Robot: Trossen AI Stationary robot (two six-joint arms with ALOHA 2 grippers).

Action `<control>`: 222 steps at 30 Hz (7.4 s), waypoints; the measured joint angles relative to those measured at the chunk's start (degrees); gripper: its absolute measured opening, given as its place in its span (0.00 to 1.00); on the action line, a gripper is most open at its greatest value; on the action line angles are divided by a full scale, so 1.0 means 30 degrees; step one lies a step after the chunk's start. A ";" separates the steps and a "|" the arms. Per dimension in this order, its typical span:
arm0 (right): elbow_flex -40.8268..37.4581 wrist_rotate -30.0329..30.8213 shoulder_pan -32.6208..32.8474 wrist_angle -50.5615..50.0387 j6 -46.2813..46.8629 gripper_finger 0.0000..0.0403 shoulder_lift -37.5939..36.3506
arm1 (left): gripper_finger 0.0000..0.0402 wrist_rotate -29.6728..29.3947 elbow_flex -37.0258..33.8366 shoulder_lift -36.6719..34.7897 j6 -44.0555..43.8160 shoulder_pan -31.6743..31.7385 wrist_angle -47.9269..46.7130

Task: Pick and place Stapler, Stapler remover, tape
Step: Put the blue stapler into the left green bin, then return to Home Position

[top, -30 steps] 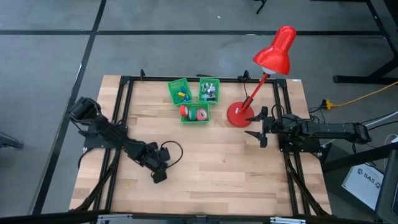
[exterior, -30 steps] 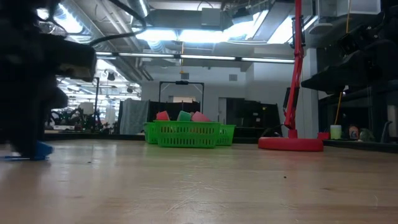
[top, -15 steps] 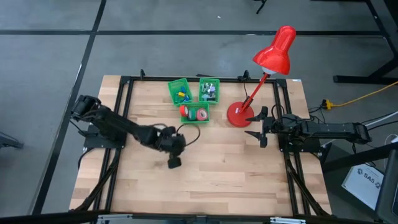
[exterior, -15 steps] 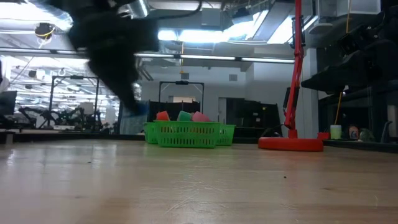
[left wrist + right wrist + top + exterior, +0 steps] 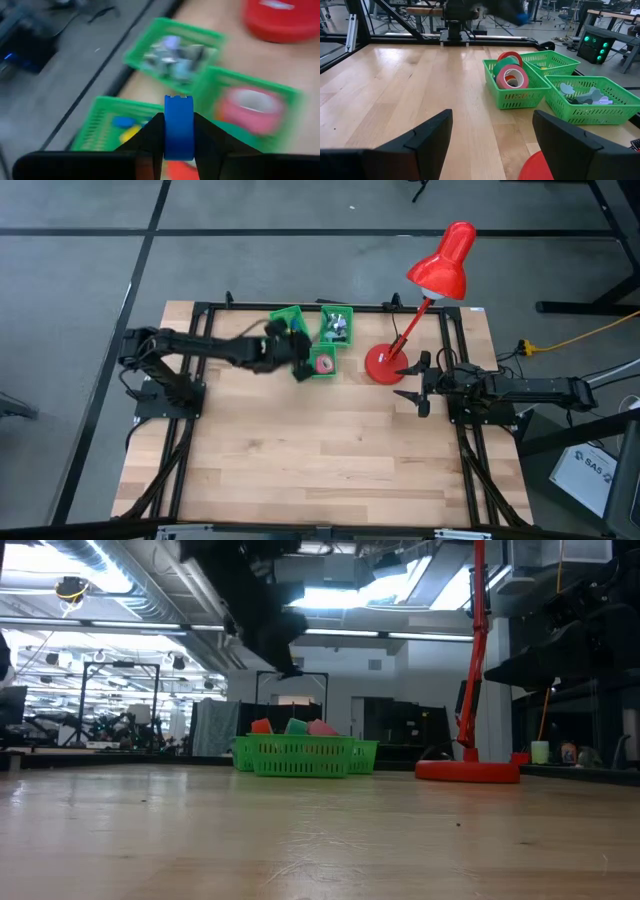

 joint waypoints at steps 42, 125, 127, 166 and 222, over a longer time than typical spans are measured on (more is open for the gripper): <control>0.0000 0.0000 0.0006 0.0022 0.0000 0.70 0.0005 | 0.27 0.7673 -0.9922 -0.2965 -0.3325 -0.0468 0.6636; 0.0000 0.0000 0.0004 -0.0007 0.0015 0.70 -0.0001 | 0.27 0.8977 -2.0682 -2.9339 -0.0489 -0.3504 0.7808; 0.0000 0.0000 0.0006 -0.0007 0.0015 0.70 -0.0001 | 0.27 0.8977 -2.0682 -2.9339 -0.0489 -0.3504 0.7808; 0.0000 0.0000 0.0006 -0.0007 0.0007 0.70 -0.0001 | 0.28 0.8969 -2.0682 -2.9339 -0.0489 -0.3504 0.7808; 0.0000 -0.0005 0.0006 -0.0012 0.0007 0.70 -0.0001 | 0.27 0.8962 -2.0682 -2.9335 -0.0493 -0.3504 0.7808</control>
